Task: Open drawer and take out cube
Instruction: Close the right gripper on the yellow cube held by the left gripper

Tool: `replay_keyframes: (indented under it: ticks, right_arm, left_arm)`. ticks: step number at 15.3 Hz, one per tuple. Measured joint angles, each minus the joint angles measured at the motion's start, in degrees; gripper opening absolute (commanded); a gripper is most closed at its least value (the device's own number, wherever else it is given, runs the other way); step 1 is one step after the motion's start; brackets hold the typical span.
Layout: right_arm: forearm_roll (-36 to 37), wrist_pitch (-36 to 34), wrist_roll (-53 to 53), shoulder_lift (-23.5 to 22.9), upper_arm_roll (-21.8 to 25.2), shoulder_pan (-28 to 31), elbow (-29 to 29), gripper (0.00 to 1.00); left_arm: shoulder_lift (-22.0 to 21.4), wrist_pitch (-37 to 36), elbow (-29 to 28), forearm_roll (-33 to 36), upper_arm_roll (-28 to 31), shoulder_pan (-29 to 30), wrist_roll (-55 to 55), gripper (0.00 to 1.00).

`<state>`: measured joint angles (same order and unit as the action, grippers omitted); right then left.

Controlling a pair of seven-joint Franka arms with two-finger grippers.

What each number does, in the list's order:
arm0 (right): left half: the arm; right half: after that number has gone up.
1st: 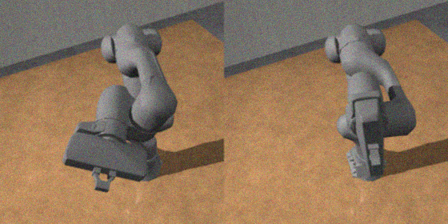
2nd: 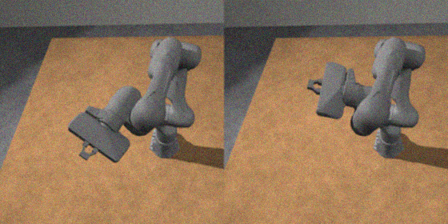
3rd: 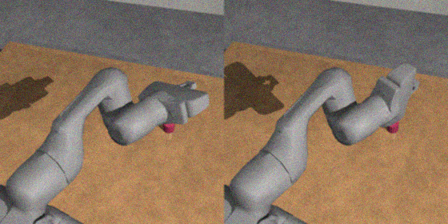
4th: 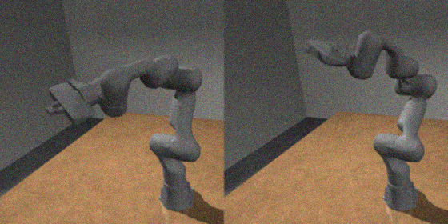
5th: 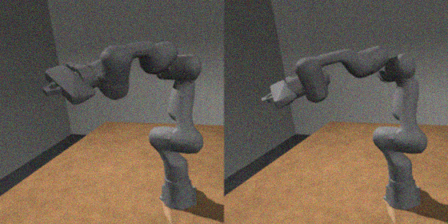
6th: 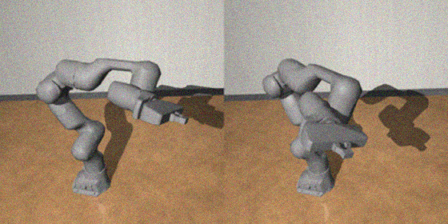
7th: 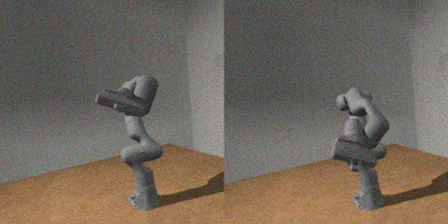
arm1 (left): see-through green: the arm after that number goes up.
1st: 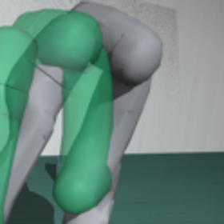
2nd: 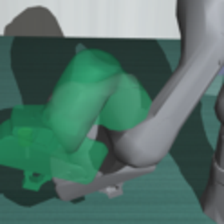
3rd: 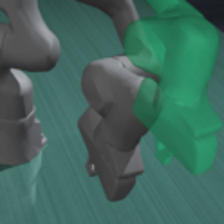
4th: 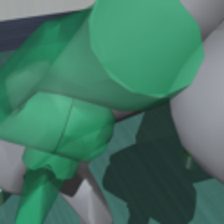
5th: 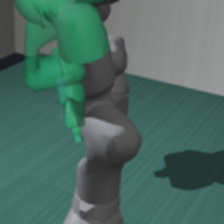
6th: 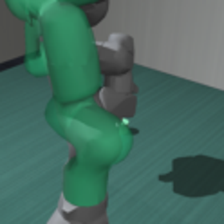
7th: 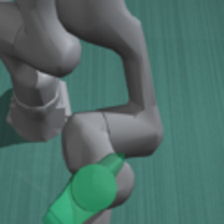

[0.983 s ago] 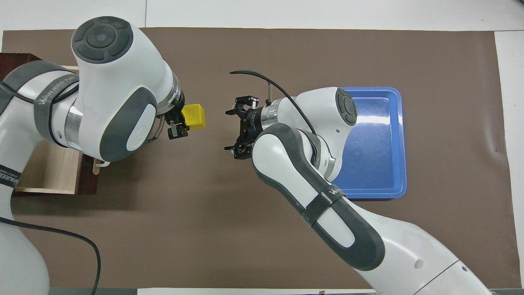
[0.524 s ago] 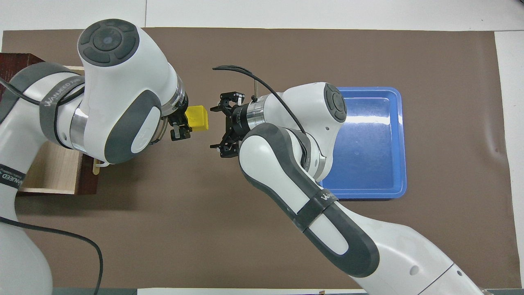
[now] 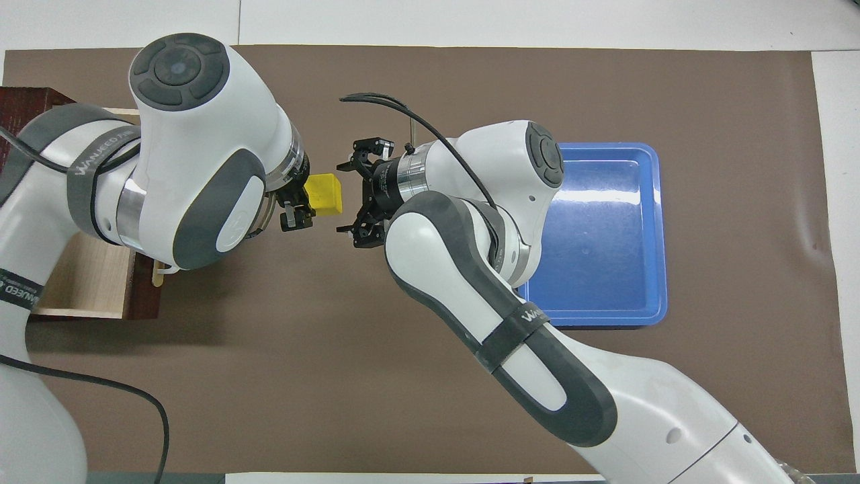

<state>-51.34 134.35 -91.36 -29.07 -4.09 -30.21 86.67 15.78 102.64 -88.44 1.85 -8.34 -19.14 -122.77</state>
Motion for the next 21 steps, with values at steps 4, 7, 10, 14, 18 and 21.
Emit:
replay_keyframes:
  ticks: [4, 7, 10, 14, 18, 21]
  right_arm:
    - [0.86, -0.03, -0.35, -0.27, -0.03, -0.18, -0.81, 1.0]
    - [1.73, -0.03, -0.36, -0.37, -0.14, -0.41, -0.95, 1.0]
    - [1.98, -0.03, -0.36, -0.49, -0.15, -1.54, -0.98, 1.0]
    - [2.06, 0.12, -0.36, -0.83, -0.05, -1.95, -0.98, 1.0]
    - [2.06, 0.11, -0.36, -0.83, 0.02, -1.92, -0.98, 0.74]
    - [2.06, 0.27, -0.38, -0.83, 0.24, -1.84, -1.09, 0.0]
  left_arm:
    - [-0.15, 0.18, -0.39, 0.0, 0.0, 0.0, 0.03, 0.0]
    - [-0.16, 0.3, -0.5, 0.0, 0.0, 0.0, 0.04, 0.0]
    - [-0.18, 0.47, -0.51, 0.0, 0.0, 0.0, 0.06, 0.0]
    - [-0.26, 0.72, -0.87, 0.0, -0.01, -0.05, 0.16, 0.0]
    - [-0.26, 1.07, -0.9, 0.0, -0.11, -0.2, 0.17, 0.0]
    - [-0.45, 0.92, -1.34, 0.0, -0.21, -0.24, 0.24, 0.0]
